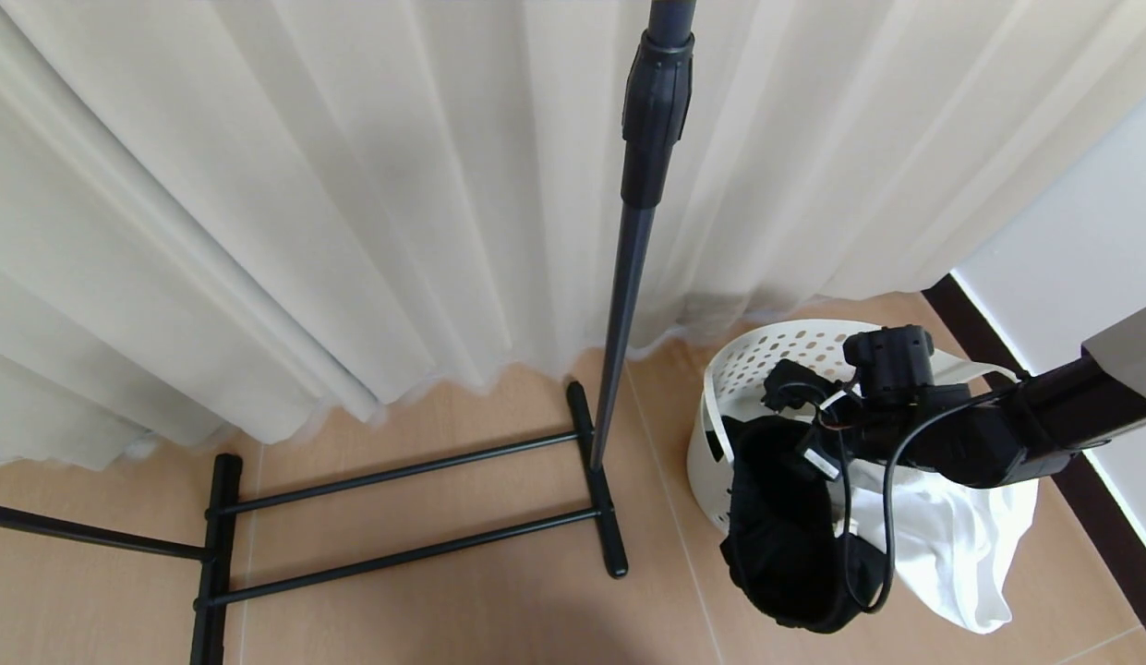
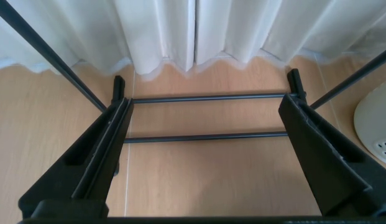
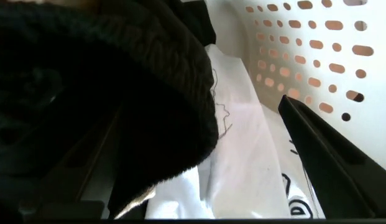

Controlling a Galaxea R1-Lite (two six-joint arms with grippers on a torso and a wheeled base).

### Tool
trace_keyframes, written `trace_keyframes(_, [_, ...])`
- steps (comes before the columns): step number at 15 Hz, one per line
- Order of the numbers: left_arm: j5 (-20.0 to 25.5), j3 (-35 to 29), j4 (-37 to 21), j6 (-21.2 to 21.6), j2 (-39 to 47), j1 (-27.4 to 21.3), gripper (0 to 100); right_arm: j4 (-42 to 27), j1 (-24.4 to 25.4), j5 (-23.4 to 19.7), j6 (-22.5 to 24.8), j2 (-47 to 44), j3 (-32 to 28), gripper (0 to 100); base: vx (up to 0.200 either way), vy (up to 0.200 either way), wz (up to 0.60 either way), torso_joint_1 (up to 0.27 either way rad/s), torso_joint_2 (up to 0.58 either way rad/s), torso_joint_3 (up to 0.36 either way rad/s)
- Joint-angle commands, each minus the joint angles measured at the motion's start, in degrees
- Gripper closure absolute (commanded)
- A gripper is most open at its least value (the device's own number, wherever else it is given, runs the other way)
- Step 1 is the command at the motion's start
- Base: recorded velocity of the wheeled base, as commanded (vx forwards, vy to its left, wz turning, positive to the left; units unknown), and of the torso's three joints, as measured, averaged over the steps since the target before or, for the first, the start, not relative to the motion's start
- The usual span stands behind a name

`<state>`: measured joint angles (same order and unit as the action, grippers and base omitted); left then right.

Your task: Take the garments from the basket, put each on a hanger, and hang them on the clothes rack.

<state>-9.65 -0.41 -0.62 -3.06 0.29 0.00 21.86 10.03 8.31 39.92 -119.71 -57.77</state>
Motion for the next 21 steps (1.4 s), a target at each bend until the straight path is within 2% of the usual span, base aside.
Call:
trace_keyframes(1, [0.0,0.0,0.0,0.0,0.1,0.0,0,0.1,-0.7,0.3,-0.5,-3.5,-2.6,0,0.000,0.000,0.00,0.000,0.00,0.000])
trace_keyframes(3, [0.0,0.0,0.0,0.0,0.1,0.0,0,2.9,-1.4,0.4,-1.4,-5.4,-3.4,0,0.000,0.000,0.00,0.000,0.00,0.000])
trace_keyframes(4, [0.0,0.1,0.0,0.0,0.1,0.0,0,5.0,-1.9,0.3,-1.7,-6.4,-3.4,100,0.000,0.000,0.00,0.000,0.00,0.000])
trace_keyframes(6, [0.0,0.0,0.0,0.0,0.1,0.0,0,8.6,-2.0,0.3,-3.5,-7.5,-2.2,100,0.000,0.000,0.00,0.000,0.00,0.000])
trace_keyframes(8, [0.0,0.0,0.0,0.0,0.1,0.0,0,9.2,-2.0,0.2,-6.9,-6.9,-1.0,100,0.000,0.000,0.00,0.000,0.00,0.000])
trace_keyframes(10, [0.0,0.0,0.0,0.0,0.1,0.0,0,9.3,-1.2,0.2,-15.5,-1.9,2.1,100,0.000,0.000,0.00,0.000,0.00,0.000])
trace_keyframes(11, [0.0,0.0,0.0,0.0,0.1,0.0,0,9.3,-0.8,0.2,-17.3,-0.3,3.1,100,0.000,0.000,0.00,0.000,0.00,0.000])
trace_keyframes(12, [0.0,0.0,0.0,0.0,0.1,0.0,0,9.1,1.4,0.2,-23.3,6.3,7.1,100,0.000,0.000,0.00,0.000,0.00,0.000])
trace_keyframes(13, [0.0,0.1,0.0,0.0,0.1,0.0,0,9.2,2.4,0.3,-26.2,10.9,10.3,100,0.000,0.000,0.00,0.000,0.00,0.000])
trace_keyframes(15, [0.0,0.0,0.0,0.0,0.1,0.0,0,9.2,2.9,0.3,-27.4,13.8,12.3,100,0.000,0.000,0.00,0.000,0.00,0.000])
trace_keyframes(16, [0.0,0.0,0.0,0.0,0.1,0.0,0,9.2,5.3,0.1,-29.9,25.1,18.6,100,0.000,0.000,0.00,0.000,0.00,0.000])
trace_keyframes(17, [0.0,0.0,0.0,0.0,0.1,0.0,0,9.1,6.2,0.1,-31.2,28.4,20.3,100,0.000,0.000,0.00,0.000,0.00,0.000])
trace_keyframes(19, [0.1,0.1,0.0,0.3,0.1,0.0,0,8.3,11.3,0.1,-36.3,38.9,24.5,100,0.000,0.000,0.00,0.000,0.00,0.000])
trace_keyframes(20, [0.1,0.1,0.0,0.3,0.1,0.0,0,8.3,11.3,0.1,-36.3,38.9,24.5,100,0.000,0.000,0.00,0.000,0.00,0.000])
trace_keyframes(21, [0.1,0.1,0.0,0.2,0.1,0.0,0,8.1,17.0,0.3,-41.2,44.4,26.4,100,0.000,0.000,0.00,0.000,0.00,0.000])
